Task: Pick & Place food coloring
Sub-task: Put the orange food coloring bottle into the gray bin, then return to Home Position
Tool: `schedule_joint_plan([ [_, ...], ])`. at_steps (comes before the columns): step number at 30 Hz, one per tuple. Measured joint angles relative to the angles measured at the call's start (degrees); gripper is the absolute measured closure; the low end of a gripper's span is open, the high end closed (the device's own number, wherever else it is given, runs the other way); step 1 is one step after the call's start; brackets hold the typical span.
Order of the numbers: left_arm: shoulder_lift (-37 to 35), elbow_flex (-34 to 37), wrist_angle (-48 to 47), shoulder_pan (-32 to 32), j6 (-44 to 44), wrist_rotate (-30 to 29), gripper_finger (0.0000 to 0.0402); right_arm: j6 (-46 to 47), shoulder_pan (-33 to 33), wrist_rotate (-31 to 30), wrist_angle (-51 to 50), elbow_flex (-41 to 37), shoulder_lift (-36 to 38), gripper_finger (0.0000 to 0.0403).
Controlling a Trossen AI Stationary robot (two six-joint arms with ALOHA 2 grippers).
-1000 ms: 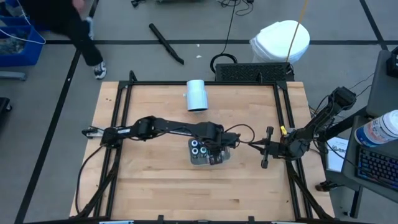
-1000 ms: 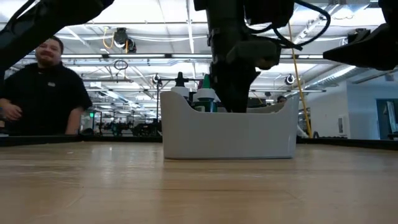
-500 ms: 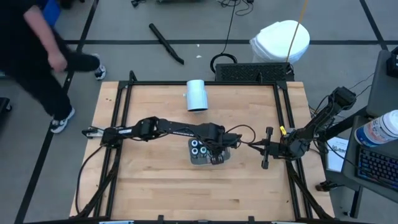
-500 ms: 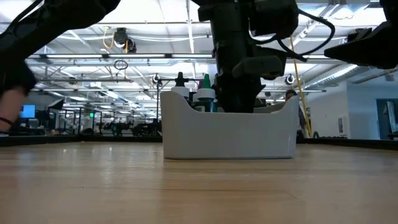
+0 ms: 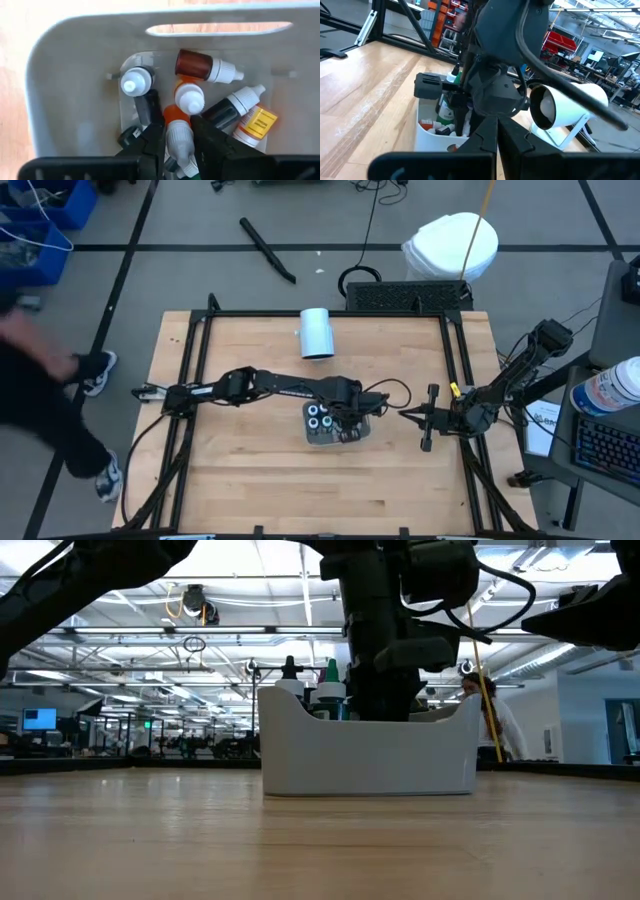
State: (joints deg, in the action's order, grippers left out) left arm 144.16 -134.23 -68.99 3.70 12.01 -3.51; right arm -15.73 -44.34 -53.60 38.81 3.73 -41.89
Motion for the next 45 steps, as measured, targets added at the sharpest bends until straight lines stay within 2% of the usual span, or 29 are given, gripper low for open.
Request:
schedule_joint_plan([
  [14,-1.26,-0.69,-1.41,-0.11,-1.38,0.92,0.0206,0.0,0.0,0.04,0.0,-0.02,0.0,0.0403],
  [19,-7.73,-0.72,-1.76,-0.15,-0.7,0.94,0.019,0.0,-0.01,0.04,0.13,-0.02,0.0,0.0403],
  [25,-21.09,-0.72,-2.37,1.37,2.74,0.89,0.019,0.02,-0.02,0.45,0.44,-0.02,0.02,0.0403],
  [27,-25.28,-0.72,-3.74,2.91,2.99,0.15,0.0203,0.0,-0.02,1.46,0.4,-0.02,-0.01,0.0403],
  [29,-29.11,-0.73,-5.7,5.18,1.14,-3.18,0.0232,0.02,0.0,2.77,0.42,-0.02,0.0,0.0403],
  [35,-35.43,-0.66,-14.55,14.63,-0.18,-24.41,0.0378,0.77,-0.02,5.72,-0.23,-0.02,-0.01,0.0403],
  [37,-36.68,-0.63,-16.65,17.35,0.99,-28.79,0.039,1.72,-0.02,5.92,-0.05,-0.02,-0.02,0.0403],
  [41,-36.71,-0.64,-16.46,21.5,-1.68,-29.93,0.039,3.04,-0.02,5.98,0.18,-0.02,0.0,0.0403],
  [45,-36.62,0.71,-12.91,24.02,-7.88,-26.26,0.0395,3.06,-0.02,6.13,0.02,-0.02,0.0,0.0403],
])
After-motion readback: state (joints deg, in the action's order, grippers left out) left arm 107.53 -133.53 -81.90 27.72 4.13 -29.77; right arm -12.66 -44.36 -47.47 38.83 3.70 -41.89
